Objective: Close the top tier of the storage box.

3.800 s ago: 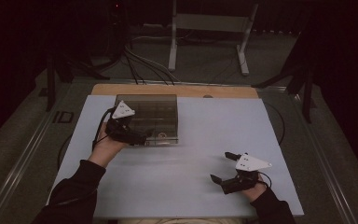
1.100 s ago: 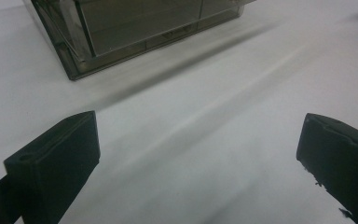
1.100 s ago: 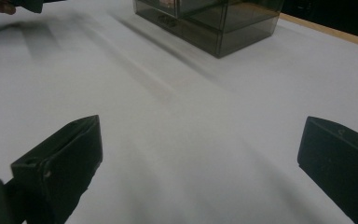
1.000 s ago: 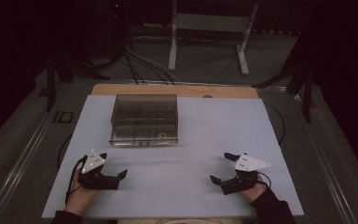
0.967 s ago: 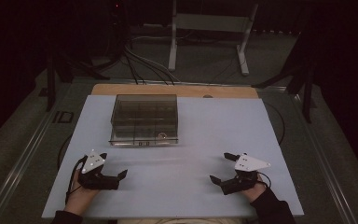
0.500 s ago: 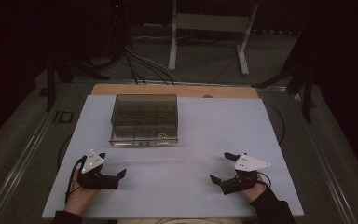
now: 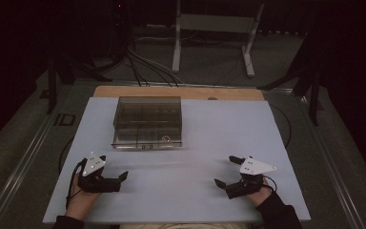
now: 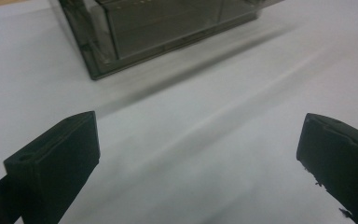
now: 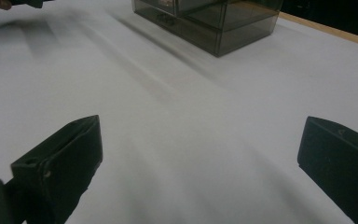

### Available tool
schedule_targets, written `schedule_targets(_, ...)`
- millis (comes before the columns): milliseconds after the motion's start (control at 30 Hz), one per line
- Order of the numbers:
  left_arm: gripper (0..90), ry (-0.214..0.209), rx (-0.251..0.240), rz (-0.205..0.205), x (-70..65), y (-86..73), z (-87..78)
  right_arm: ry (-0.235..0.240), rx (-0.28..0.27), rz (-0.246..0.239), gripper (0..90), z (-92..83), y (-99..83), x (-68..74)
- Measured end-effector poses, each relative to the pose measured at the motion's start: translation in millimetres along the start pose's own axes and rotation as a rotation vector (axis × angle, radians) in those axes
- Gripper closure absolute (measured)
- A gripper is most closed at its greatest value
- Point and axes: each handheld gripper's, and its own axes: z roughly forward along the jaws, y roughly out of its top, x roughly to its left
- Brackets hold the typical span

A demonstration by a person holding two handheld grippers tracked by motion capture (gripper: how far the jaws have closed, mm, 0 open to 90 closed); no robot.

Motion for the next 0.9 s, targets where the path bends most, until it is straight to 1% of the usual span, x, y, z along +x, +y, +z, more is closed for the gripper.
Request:
schedule_targets(133,0.0,0.026,-0.007,-0.009,0.6,2.4,-3.2,0.000,0.000,0.001,0.0,-0.1,-0.1,0.0)
schedule_targets(267,0.0,0.036,-0.023,-0.017,0.7,5.8,-6.7,0.001,-0.001,0.000,0.0,-0.3,0.1,0.1)
schedule_targets(333,0.0,0.035,-0.022,-0.024,0.8,7.5,-8.1,0.001,-0.001,0.000,0.0,-0.4,0.2,0.1)
schedule_targets(467,0.0,0.048,-0.027,-0.025,-1.3,10.2,-10.8,-0.001,0.000,-0.003,0.0,-0.5,0.2,0.4)
schedule_targets(600,0.0,0.041,-0.041,-0.029,-3.5,14.8,-14.2,-0.002,0.000,0.000,0.0,-0.6,0.1,0.1)
schedule_targets(700,0.0,0.027,-0.054,-0.030,-5.6,18.1,-16.2,-0.002,0.000,-0.002,0.0,-0.4,0.1,0.2)
schedule_targets(833,0.0,0.014,-0.069,-0.020,-9.5,23.0,-18.5,-0.002,0.001,-0.003,0.0,-0.3,0.0,0.2)
schedule_targets(900,0.0,0.017,-0.083,-0.018,-11.5,25.7,-20.0,-0.002,0.001,-0.003,0.0,-0.4,0.0,0.2)
